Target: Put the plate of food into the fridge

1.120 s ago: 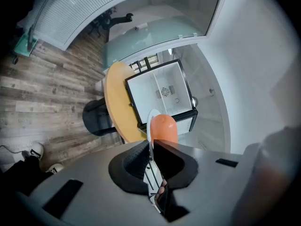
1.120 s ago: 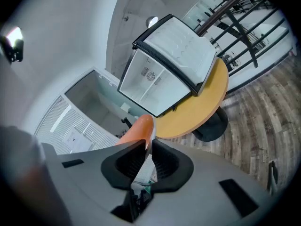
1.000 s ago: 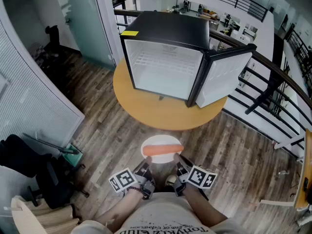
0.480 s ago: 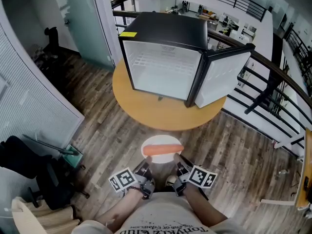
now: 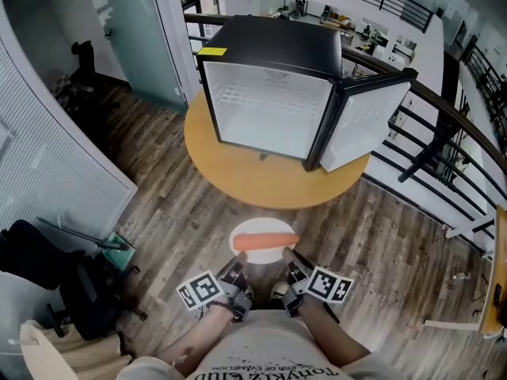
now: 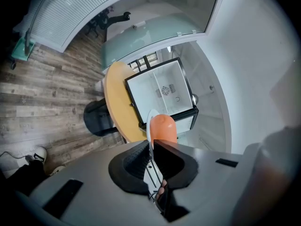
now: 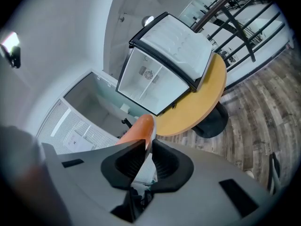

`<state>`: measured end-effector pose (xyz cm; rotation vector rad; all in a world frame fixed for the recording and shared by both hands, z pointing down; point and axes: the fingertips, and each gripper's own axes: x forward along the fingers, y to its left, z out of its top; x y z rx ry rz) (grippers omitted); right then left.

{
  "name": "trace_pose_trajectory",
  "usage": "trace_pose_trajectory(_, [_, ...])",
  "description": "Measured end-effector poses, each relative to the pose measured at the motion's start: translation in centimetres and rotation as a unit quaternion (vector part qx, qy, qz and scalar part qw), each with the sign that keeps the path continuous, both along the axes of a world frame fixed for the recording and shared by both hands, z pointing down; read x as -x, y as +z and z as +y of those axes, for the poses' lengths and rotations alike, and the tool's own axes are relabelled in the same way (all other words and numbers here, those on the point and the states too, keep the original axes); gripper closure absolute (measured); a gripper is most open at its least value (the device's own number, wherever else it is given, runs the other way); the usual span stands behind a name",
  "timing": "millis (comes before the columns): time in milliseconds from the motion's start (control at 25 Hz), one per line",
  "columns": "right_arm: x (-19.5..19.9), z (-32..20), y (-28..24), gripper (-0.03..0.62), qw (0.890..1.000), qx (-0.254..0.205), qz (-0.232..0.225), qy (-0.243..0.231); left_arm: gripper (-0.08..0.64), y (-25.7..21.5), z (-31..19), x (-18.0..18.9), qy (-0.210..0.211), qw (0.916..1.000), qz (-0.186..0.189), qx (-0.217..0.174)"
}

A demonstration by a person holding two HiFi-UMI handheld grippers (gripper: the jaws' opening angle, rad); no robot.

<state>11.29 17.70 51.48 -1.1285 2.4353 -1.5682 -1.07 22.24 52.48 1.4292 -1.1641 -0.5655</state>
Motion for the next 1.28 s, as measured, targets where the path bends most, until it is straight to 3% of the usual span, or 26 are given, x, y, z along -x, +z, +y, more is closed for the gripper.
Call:
trace_pose_trajectory(80, [0.4, 0.2, 0.0, 0.529, 1.000, 0.001, 0.001, 0.003, 0.515, 0.0, 0.1, 0.7, 0.008, 0.9998, -0.016, -0.002])
trace_pose_trajectory(400, [3.1, 1.2, -0.2, 0.529, 1.000, -0.005, 0.004, 0.021, 0.515, -0.2, 0.6, 3.5, 0.028, 0.9995, -0.012, -0.010])
trace_pose_trajectory(600, [3.6, 1.5, 0.1, 0.529, 0.999, -0.001, 0.011, 0.034, 0.515, 0.3, 0.6, 3.9, 0.036, 0.9993, 0.014, -0.004])
trace_pose_trajectory(720, [3.8, 1.3, 0.3, 0.529, 0.999, 0.000, 0.011, 0.040, 0.515, 0.7, 0.1, 4.6, 0.050, 0.9986, -0.013, -0.008])
trace_pose_trajectory(840, [4.0, 0.5, 0.6, 0.529, 0.999, 0.001, 0.009, 0.047, 0.515, 0.9, -0.8, 4.8, 0.054, 0.9985, -0.013, -0.006])
trace_pose_trajectory(1000, [4.3, -1.2, 0.9, 0.531, 0.999, 0.002, 0.004, 0.050, 0.515, 1.1, -2.5, 4.6, 0.047, 0.9987, 0.016, -0.002])
trace_pose_trajectory(1280, [4.8, -6.2, 1.3, 0.531, 0.999, 0.004, -0.001, 0.051, 0.515, 1.6, -7.5, 5.2, 0.051, 0.9987, 0.002, 0.000])
